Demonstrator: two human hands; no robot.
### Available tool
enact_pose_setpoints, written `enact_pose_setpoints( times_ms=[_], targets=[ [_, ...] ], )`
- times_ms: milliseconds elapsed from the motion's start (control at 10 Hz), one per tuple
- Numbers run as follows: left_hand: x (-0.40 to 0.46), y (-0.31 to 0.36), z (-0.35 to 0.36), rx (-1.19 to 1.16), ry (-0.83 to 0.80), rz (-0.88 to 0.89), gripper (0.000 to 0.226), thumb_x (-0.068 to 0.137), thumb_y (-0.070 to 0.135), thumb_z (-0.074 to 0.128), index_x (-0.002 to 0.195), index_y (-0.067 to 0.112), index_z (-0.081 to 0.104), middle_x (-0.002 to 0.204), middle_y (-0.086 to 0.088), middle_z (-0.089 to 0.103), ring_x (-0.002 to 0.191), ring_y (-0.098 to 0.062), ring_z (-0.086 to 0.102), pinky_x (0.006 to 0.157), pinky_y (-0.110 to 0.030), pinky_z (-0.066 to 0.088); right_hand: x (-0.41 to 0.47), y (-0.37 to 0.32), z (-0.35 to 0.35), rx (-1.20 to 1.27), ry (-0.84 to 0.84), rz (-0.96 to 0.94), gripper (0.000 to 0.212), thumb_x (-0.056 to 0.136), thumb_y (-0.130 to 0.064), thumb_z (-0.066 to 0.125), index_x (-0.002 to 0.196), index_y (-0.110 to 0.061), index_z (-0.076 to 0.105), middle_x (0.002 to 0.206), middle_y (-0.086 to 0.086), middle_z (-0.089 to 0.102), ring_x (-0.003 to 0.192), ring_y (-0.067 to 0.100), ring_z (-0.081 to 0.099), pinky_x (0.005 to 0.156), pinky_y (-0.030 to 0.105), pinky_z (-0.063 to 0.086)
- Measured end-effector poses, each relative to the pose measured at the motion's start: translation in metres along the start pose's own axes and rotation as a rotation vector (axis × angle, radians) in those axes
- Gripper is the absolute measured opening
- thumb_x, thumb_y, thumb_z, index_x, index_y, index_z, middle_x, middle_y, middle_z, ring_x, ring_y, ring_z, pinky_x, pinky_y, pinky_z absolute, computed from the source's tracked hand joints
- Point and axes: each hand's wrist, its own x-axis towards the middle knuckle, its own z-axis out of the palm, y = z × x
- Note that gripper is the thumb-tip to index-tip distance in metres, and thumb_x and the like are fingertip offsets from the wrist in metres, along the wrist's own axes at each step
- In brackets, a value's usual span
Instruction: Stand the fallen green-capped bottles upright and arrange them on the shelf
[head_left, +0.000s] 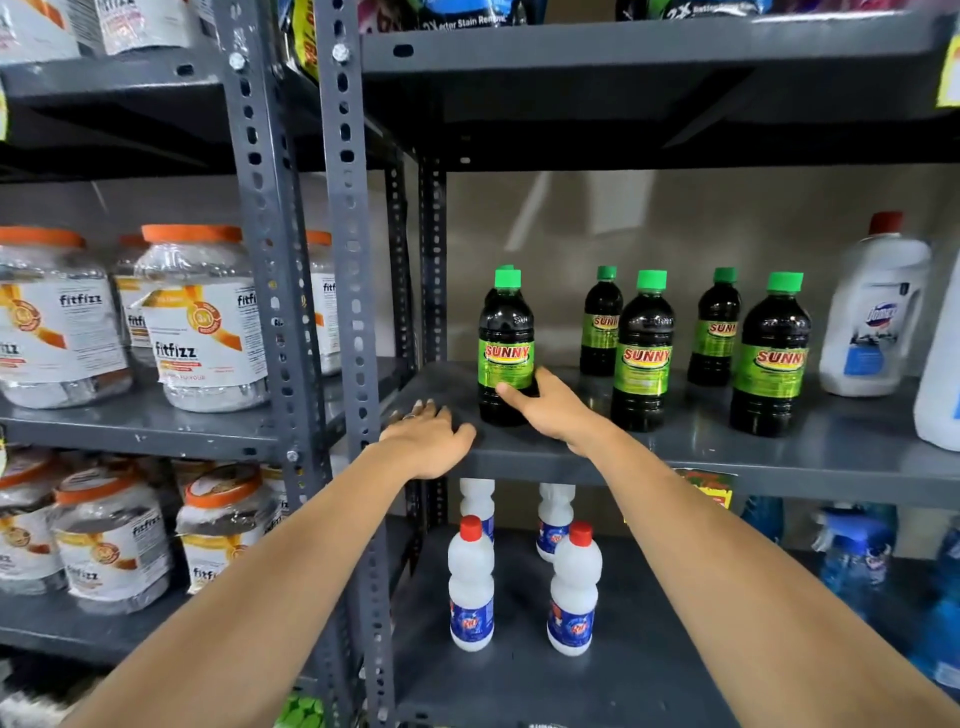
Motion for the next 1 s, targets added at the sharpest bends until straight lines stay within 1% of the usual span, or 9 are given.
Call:
enact_pose_setpoints(
  times_ms=[600,700,800,900,1000],
  targets=[
    [-0.005,0.004,0.000,0.001,0.014,0.004,0.067,0.100,0.047,0.013,0.154,0.007,0.013,0.162,-0.015,0.003,0.149,-0.027,-0.001,0.119,-0.044,0.004,0.005,0.004,0.002,-0.035,0.008,0.011,0.062,0.091,-0.046,0.059,0.142,-0.017,0.039,0.144,0.004,0.052,0.130,0.023,0.048,0.095,0.030,0.036],
    [-0.004,0.002,0.000,0.003,0.024,0.005,0.067,0.100,0.047,0.013,0.154,0.007,0.012,0.162,-0.015,0.004,0.149,-0.027,-0.003,0.119,-0.045,0.004,0.007,0.004,0.003,0.008,0.003,0.054,0.073,0.084,-0.046,0.068,0.142,-0.016,0.036,0.142,0.004,0.053,0.131,0.023,0.049,0.098,0.033,0.039],
    [-0.002,0.002,0.000,0.012,0.034,0.004,0.066,0.100,0.045,0.013,0.155,0.008,0.009,0.162,-0.015,0.005,0.149,-0.027,-0.004,0.119,-0.044,0.004,0.001,-0.002,-0.001,0.071,0.015,0.076,0.091,0.076,-0.041,0.077,0.147,-0.013,0.027,0.143,0.005,0.052,0.132,0.023,0.048,0.101,0.034,0.039],
    [-0.003,0.005,0.002,-0.017,0.067,-0.024,0.064,0.101,0.043,0.014,0.154,0.007,0.011,0.161,-0.017,0.012,0.149,-0.029,0.001,0.120,-0.043,0.003,-0.010,-0.005,-0.003,0.160,0.082,0.046,0.103,0.078,-0.035,0.078,0.155,-0.013,0.013,0.155,0.010,0.039,0.140,0.024,0.039,0.112,0.038,0.035],
    [-0.010,0.008,0.002,-0.026,0.219,-0.047,0.058,0.101,0.041,0.024,0.143,0.001,0.031,0.143,-0.026,0.042,0.136,-0.037,0.034,0.117,-0.043,0.018,-0.040,-0.023,-0.020,0.351,0.146,-0.045,0.090,0.082,-0.026,0.075,0.153,-0.011,0.022,0.158,0.014,0.031,0.144,0.023,0.034,0.113,0.034,0.031]
  ],
)
